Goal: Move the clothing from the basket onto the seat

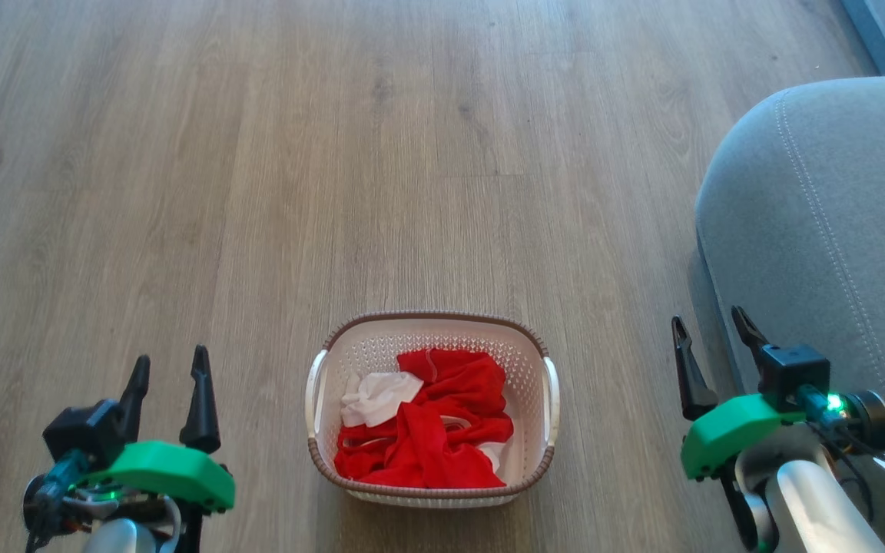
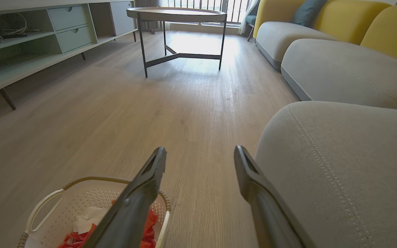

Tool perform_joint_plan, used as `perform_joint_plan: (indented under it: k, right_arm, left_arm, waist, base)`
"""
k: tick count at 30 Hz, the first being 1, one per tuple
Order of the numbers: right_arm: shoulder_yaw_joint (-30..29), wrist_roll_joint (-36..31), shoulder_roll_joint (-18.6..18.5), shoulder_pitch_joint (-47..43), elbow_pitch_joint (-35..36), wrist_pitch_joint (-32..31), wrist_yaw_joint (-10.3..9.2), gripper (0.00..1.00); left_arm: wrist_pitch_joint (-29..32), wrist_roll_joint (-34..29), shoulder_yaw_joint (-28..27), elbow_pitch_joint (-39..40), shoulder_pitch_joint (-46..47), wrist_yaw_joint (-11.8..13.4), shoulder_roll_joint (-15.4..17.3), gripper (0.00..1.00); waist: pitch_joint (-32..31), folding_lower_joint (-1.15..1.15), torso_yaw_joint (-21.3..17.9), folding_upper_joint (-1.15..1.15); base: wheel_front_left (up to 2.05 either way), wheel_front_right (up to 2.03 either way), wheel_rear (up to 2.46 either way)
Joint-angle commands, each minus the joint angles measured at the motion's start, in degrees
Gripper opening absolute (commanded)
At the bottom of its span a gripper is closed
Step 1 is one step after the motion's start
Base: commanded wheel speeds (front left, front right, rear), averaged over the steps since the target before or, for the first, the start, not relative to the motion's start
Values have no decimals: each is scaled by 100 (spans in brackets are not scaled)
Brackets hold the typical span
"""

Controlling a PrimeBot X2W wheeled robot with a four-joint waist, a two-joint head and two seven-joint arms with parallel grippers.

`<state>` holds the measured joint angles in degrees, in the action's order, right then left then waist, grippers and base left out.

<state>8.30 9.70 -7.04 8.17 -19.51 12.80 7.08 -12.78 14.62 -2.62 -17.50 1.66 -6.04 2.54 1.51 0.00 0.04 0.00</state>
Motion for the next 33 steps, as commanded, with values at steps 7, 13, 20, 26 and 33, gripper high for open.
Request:
perform_joint_plan:
  k: [7, 13, 20, 26, 33]
  right_arm:
    - [229, -475, -141, 340, 91, 195, 40, 100]
    - [244, -460, -141, 323, 63, 219, 41, 100]
    - [248, -333, -142, 344, 31, 219, 41, 100]
    - [210, -275, -144, 378, 34, 219, 41, 100]
    - [67, -246, -102, 497, 146, 219, 41, 100]
  left_arm:
    - [-197, -574, -199, 154, 342, -42, 33, 100]
    - [-222, -678, -204, 153, 324, -57, 34, 100]
    - [-222, -668, -197, 143, 347, -67, 33, 100]
    - [-222, -640, -172, 141, 365, -69, 33, 100]
    - [-222, -625, -121, 226, 504, -66, 33, 100]
  waist:
    - [4, 0, -29, 0]
    - [-13, 0, -43, 0]
    - [22, 0, -40, 0]
    - [99, 0, -45, 0]
    - [455, 0, -87, 0]
  base:
    - [0, 0, 0]
    - [0, 0, 0]
    - [0, 0, 0]
    - [0, 0, 0]
    - [0, 0, 0]
